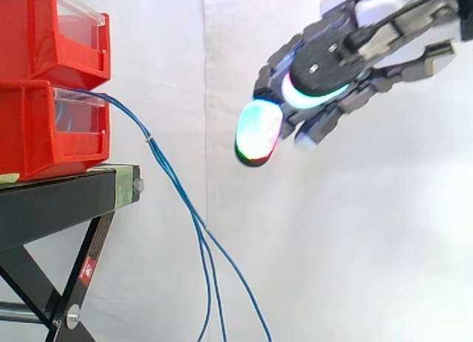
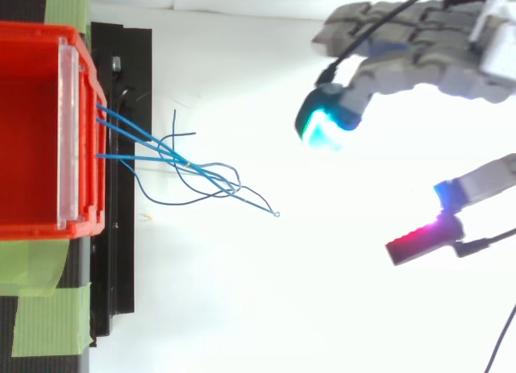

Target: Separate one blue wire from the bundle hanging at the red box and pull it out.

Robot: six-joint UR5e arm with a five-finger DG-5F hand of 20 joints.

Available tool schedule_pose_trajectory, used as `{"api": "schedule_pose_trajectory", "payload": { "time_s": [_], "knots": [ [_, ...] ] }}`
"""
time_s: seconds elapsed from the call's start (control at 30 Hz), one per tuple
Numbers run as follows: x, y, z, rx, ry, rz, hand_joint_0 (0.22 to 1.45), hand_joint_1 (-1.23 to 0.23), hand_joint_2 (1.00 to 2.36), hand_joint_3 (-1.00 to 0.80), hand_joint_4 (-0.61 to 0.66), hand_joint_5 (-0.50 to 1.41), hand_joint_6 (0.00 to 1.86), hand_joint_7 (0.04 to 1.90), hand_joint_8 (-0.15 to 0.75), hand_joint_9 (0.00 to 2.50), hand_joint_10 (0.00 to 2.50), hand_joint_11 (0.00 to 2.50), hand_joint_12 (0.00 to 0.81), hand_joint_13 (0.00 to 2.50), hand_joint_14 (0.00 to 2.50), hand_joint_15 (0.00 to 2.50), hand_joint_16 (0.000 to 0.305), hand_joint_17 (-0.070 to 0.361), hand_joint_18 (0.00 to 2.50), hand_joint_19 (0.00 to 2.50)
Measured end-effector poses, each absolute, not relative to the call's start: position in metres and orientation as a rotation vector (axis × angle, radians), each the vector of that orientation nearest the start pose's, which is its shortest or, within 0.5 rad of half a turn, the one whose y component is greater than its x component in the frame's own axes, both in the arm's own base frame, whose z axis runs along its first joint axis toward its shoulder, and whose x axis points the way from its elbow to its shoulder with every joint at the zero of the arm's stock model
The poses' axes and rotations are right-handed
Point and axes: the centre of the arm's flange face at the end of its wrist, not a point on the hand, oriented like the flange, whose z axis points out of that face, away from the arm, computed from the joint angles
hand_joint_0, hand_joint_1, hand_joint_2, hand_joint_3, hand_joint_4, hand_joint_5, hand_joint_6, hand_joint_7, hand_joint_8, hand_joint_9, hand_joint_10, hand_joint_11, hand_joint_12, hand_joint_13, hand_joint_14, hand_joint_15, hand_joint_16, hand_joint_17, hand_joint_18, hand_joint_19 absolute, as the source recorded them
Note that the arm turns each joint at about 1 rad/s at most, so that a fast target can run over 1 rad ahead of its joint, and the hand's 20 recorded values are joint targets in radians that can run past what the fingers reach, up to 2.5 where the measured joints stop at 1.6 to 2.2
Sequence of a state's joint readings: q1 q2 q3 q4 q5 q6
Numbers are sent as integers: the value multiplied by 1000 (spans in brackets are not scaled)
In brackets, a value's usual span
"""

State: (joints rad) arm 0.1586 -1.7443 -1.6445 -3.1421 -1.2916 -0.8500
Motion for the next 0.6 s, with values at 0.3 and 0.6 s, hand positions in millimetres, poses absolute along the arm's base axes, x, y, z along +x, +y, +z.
{"api": "schedule_pose_trajectory", "payload": {
  "time_s": [0.3, 0.6],
  "knots": [
    [564, -77, 357, 705, 1556, 379, 502, -623, 1000, -500, 335, -217, 502, 876, 322, 242, 5, 205, 393, 220, 7, 241, 60, 136, 237, 406],
    [552, -84, 305, 780, 1462, 384, 505, -621, 1000, -500, 333, -217, 502, 870, 322, 250, 5, 207, 396, 239, 8, 241, 60, 135, 253, 400]
  ]
}}
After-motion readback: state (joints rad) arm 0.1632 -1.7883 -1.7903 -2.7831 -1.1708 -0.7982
